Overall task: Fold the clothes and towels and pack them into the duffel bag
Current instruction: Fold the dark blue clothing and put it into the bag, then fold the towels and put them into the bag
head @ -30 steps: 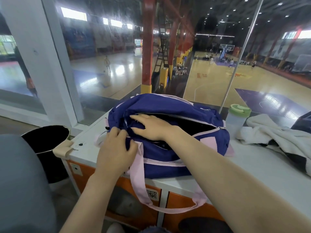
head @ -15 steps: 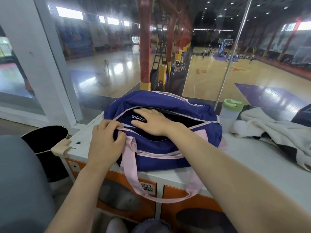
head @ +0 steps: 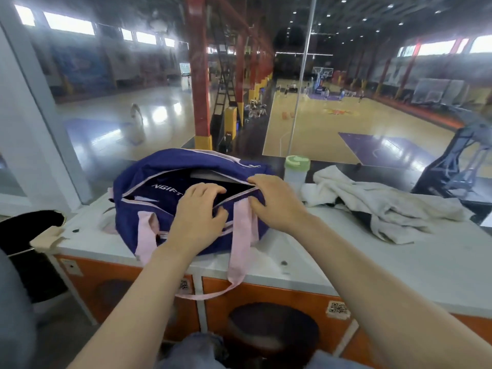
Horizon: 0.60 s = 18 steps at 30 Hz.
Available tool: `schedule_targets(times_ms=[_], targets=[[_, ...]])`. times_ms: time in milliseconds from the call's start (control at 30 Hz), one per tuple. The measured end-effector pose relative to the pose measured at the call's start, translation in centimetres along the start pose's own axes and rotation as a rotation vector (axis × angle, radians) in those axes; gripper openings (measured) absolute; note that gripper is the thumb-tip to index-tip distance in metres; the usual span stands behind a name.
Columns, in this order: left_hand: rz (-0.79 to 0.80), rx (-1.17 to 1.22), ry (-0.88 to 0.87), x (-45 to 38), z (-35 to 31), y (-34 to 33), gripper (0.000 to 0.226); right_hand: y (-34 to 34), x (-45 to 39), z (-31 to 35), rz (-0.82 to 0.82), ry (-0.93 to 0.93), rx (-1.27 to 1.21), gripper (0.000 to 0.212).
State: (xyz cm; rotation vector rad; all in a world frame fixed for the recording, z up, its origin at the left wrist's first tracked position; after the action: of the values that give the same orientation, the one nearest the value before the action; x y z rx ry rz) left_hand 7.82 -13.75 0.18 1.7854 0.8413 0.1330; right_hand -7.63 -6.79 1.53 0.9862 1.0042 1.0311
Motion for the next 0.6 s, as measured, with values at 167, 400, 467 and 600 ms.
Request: schedule_targets(times_ms=[167, 400, 467, 600], targets=[[0.099, 0.102, -0.079, -1.6, -8.7, -5.3, 0.037, 2.4, 7.1, -10.7, -0.071, -0.302, -0.045, 0.036], [0.246, 0.193, -0.127, -2.2, -17.1, -12.2, 0.04, 3.4, 14.0, -24.4, -0.037, -0.713, -0.023, 0.047], [0.302, 0.183, -0.117, -2.1, -17.1, -14.0, 0.041, 3.4, 14.7, -26.5, -0.053, -0.744, -0.044, 0.051], [0.398, 0.183, -0.095, -2.3, -16.8, -16.3, 0.04, 2.8, 14.5, -28.2, 0.048, -0.76, -0.128, 0.058]])
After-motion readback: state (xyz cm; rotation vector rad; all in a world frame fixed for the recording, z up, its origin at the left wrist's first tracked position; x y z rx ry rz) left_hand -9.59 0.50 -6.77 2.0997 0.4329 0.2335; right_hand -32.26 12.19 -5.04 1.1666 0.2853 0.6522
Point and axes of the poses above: each hand's wrist, its own x-axis away from the middle knuckle, its own y-axis out of the back of the hand, z = x × y, the point moved 6 cm from there along -x, towards the middle knuckle, and after that the axes turned 15 degrees about z, right-handed, at the moved point
